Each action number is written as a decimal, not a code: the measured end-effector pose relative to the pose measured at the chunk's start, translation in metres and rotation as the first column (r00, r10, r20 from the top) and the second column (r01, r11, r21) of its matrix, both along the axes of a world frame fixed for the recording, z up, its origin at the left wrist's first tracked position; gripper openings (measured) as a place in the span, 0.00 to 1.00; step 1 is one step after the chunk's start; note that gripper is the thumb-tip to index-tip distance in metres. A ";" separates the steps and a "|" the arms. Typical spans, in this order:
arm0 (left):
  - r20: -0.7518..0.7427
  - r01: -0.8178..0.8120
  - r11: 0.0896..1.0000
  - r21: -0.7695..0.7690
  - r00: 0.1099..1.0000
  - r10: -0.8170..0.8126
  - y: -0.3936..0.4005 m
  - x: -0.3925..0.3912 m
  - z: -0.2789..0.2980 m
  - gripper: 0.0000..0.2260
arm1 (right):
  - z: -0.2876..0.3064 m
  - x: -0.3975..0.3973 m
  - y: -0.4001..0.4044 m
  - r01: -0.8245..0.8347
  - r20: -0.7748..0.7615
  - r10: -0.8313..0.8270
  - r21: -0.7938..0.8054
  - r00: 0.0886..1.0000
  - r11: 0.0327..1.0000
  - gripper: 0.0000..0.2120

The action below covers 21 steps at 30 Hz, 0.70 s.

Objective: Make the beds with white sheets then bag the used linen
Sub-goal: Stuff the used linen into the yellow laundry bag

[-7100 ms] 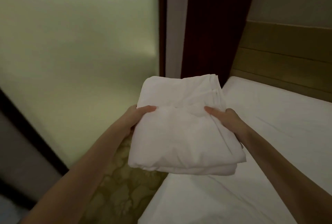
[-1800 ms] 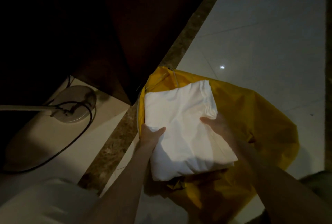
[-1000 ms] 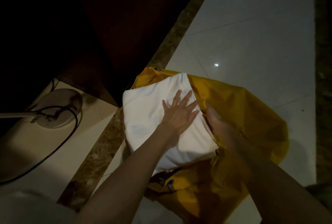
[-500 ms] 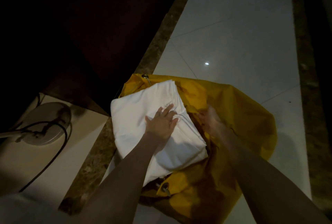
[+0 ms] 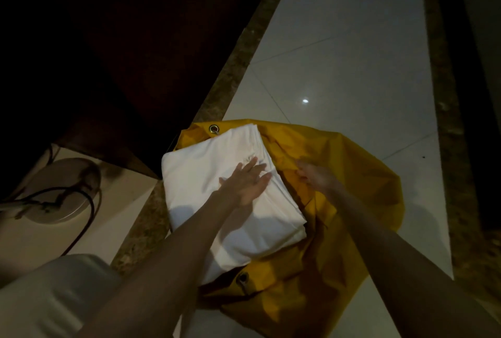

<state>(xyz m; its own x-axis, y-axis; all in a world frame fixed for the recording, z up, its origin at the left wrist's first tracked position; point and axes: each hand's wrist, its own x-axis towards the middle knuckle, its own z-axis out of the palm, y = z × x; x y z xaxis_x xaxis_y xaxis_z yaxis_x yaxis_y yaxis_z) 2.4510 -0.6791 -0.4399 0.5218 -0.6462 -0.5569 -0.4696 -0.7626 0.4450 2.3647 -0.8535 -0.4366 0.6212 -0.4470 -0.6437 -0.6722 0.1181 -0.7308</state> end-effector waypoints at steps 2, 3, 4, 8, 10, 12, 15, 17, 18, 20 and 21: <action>0.035 -0.020 0.999 -0.036 0.999 0.021 0.005 -0.005 0.002 0.26 | 0.000 0.014 -0.006 -0.144 -0.065 0.130 -0.302 0.989 0.942 0.19; 0.066 -0.018 0.998 -0.053 0.998 0.022 0.008 -0.007 0.001 0.26 | 0.003 0.021 -0.009 -0.258 -0.128 0.224 -0.438 0.966 0.861 0.18; 0.094 -0.015 0.998 -0.065 0.995 0.021 0.009 -0.009 -0.001 0.26 | 0.008 0.028 -0.011 -0.371 -0.202 0.311 -0.541 0.929 0.755 0.19; 0.153 -0.086 0.988 -0.128 0.983 0.105 -0.003 -0.011 -0.015 0.26 | 0.011 0.053 -0.020 -0.725 -0.505 0.528 -0.564 0.682 0.397 0.29; 0.147 -0.141 0.980 -0.138 0.976 0.161 -0.014 -0.012 -0.017 0.26 | 0.004 0.062 -0.022 -0.781 -0.568 0.546 -0.529 0.616 0.332 0.30; 0.120 -0.182 0.976 -0.123 0.973 0.197 -0.021 -0.013 -0.021 0.26 | -0.007 0.067 -0.023 -0.787 -0.581 0.539 -0.525 0.609 0.323 0.31; 0.076 -0.211 0.972 -0.100 0.973 0.219 -0.022 -0.014 -0.026 0.26 | -0.023 0.063 -0.026 -0.748 -0.543 0.516 -0.520 0.662 0.413 0.28; 0.067 -0.223 0.970 -0.093 0.971 0.230 -0.021 -0.015 -0.028 0.26 | -0.031 0.060 -0.027 -0.703 -0.480 0.514 -0.489 0.711 0.516 0.25; 0.064 -0.226 0.970 -0.091 0.971 0.232 -0.021 -0.014 -0.028 0.26 | -0.032 0.058 -0.029 -0.681 -0.452 0.510 -0.472 0.732 0.560 0.25; 0.068 -0.222 0.972 -0.075 0.972 0.227 -0.020 -0.014 -0.028 0.26 | -0.026 0.057 -0.030 -0.675 -0.434 0.519 -0.427 0.737 0.602 0.27; 0.074 -0.219 0.974 -0.064 0.972 0.224 -0.020 -0.014 -0.029 0.26 | -0.020 0.056 -0.031 -0.666 -0.421 0.518 -0.415 0.745 0.620 0.27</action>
<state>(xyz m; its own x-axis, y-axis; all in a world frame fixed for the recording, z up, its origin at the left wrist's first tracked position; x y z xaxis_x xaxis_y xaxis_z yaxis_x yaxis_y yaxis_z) 2.4372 -0.6992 -0.4688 0.6968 -0.5380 -0.4743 -0.3273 -0.8269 0.4572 2.4205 -0.8841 -0.4564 0.7307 -0.3347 -0.5950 -0.6128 -0.7058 -0.3555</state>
